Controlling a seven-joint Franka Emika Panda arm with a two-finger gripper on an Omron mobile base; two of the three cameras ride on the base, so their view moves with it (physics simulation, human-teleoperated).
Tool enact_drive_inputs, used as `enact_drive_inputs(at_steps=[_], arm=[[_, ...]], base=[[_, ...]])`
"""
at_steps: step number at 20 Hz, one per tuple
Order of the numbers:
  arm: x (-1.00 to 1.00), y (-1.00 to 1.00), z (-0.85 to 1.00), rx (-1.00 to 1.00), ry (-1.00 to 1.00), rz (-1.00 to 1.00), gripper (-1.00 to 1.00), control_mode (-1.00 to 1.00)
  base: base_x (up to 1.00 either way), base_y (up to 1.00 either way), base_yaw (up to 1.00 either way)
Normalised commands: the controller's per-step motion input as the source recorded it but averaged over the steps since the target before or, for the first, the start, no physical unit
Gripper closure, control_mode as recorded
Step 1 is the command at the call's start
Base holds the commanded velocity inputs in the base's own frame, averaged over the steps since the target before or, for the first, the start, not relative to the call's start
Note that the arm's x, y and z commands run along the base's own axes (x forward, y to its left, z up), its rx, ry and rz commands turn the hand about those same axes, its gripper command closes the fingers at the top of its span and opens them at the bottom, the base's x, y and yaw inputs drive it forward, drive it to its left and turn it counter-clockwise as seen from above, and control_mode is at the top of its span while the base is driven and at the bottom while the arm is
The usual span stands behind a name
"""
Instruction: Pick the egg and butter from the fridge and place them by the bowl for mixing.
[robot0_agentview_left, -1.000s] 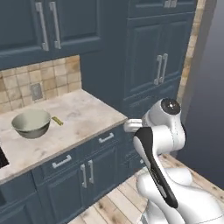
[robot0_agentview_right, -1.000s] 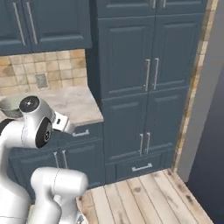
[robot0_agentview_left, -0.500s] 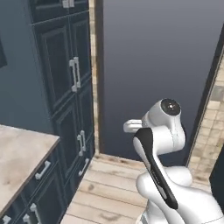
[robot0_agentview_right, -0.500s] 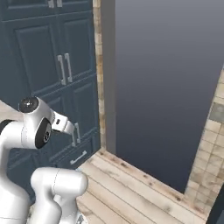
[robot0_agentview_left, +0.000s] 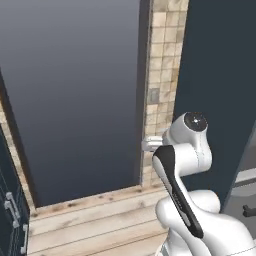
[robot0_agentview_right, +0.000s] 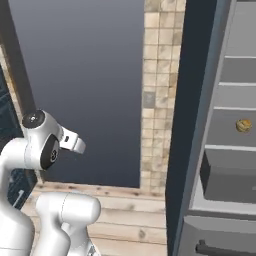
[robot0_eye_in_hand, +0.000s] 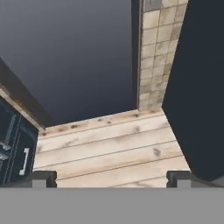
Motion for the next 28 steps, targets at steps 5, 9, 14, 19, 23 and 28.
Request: enact_drive_inputs(at_steps=[5, 9, 14, 19, 23, 28], arm=[[0.00, 0.00, 0.00, 0.00, 0.00, 0.00, -1.00, 1.00], [0.00, 0.00, 0.00, 0.00, 0.00, 0.00, -1.00, 1.00], [0.00, 0.00, 0.00, 0.00, 0.00, 0.00, -1.00, 1.00], [0.00, 0.00, 0.00, 0.00, 0.00, 0.00, -1.00, 1.00], [0.00, 0.00, 0.00, 0.00, 0.00, 0.00, -1.00, 1.00], [0.00, 0.00, 0.00, 0.00, 0.00, 0.00, -1.00, 1.00]], base=[[-0.26, -0.02, -0.52], [0.01, -0.40, 0.06], [0.01, -0.60, 0.17], [0.07, -0.69, 0.04], [0.04, -0.74, 0.01], [0.02, -0.73, 0.02]])
